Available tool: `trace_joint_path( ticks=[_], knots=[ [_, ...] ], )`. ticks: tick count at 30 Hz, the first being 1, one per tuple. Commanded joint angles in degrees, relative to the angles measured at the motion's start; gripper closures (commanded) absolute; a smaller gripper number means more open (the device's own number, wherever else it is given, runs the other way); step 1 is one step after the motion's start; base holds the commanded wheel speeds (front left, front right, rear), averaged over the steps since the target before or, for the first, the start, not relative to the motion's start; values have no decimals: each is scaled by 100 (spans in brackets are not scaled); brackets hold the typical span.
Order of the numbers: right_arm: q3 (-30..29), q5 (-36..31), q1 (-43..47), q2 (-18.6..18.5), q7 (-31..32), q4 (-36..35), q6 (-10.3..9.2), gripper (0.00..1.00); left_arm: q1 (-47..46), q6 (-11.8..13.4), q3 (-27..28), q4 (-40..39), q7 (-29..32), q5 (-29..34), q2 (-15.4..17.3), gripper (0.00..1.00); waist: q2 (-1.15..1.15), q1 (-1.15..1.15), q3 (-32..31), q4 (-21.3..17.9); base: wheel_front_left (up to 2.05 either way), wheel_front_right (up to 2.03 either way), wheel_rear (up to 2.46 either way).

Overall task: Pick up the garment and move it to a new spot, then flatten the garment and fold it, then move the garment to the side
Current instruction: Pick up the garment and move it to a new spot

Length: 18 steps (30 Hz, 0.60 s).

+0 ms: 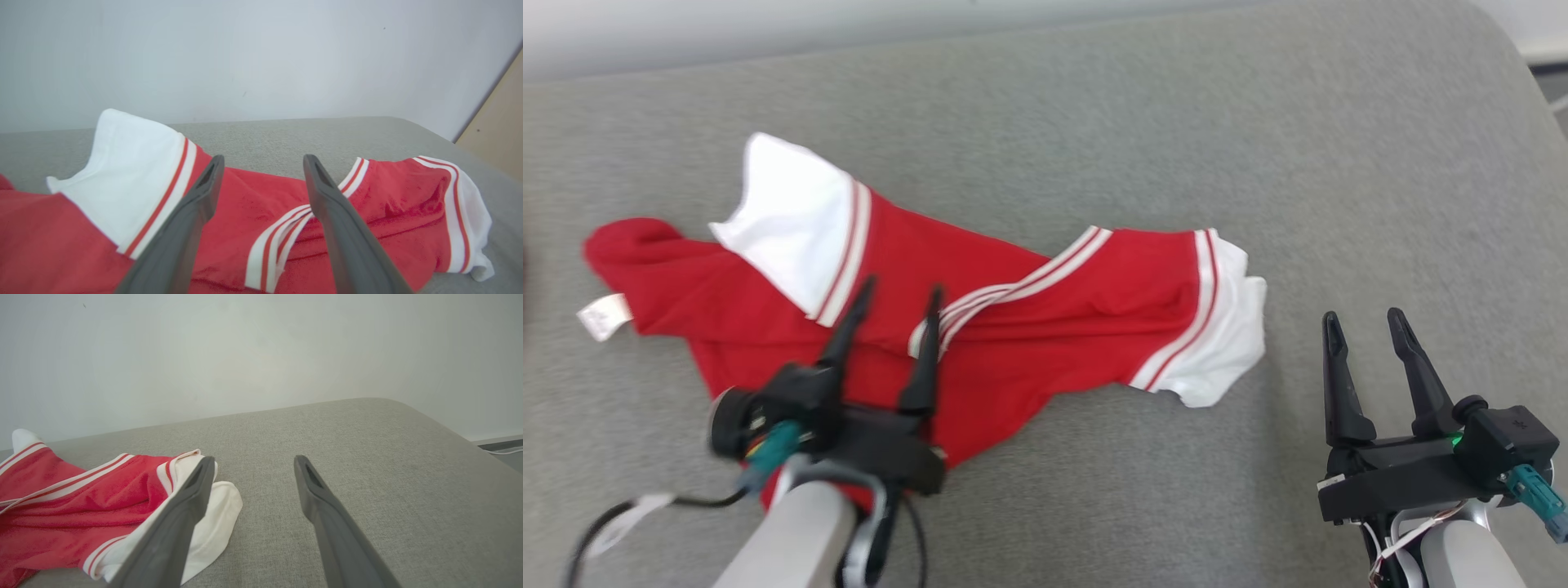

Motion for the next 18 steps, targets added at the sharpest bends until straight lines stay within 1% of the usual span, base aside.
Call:
trace_joint_path(
  ticks=[1, 2, 3, 7, 8, 10, 13, 18],
  knots=[
    [13, -20, 93, -60, -17, 4, 4, 0, 310, 107, 208, -198, -57, -93, 130, 0, 0, 0, -447, 482, 0, 0, 0],
    [29, -21, 113, -69, -16, 0, 4, 0, 440, 168, 336, -311, -64, -90, 194, 0, 0, 0, -478, 521, 0, 0, 0],
    [40, -24, 143, -93, -7, 10, 4, 0, 690, 245, 603, -526, -79, -110, 309, 0, 0, 0, -550, 589, 0, 0, 0],
    [62, -31, 166, -112, 26, 32, 4, 0, 1243, 370, 1184, -973, -85, -32, 462, 0, 0, 0, -696, 686, 0, 0, 0],
    [58, -30, 212, -135, 37, 45, 4, 0, 1549, 366, 1438, -1135, -86, -9, 515, 0, 0, 0, -764, 720, 0, 0, 0],
    [53, -26, 261, -151, 48, 62, 4, 0, 1813, 317, 1651, -1272, -87, 40, 563, 0, 0, 0, -832, 750, 0, 0, 0],
    [64, -26, 322, -170, 67, 80, 4, 0, 2246, 289, 1852, -1411, -87, 131, 570, 0, 0, 0, -947, 775, 0, 0, 0],
    [73, -55, 547, -154, 105, 105, 4, 0, 2918, 262, 1934, -1634, -87, 368, 483, 0, 0, 0, -1226, 811, 0, 0, 0]
  ],
)
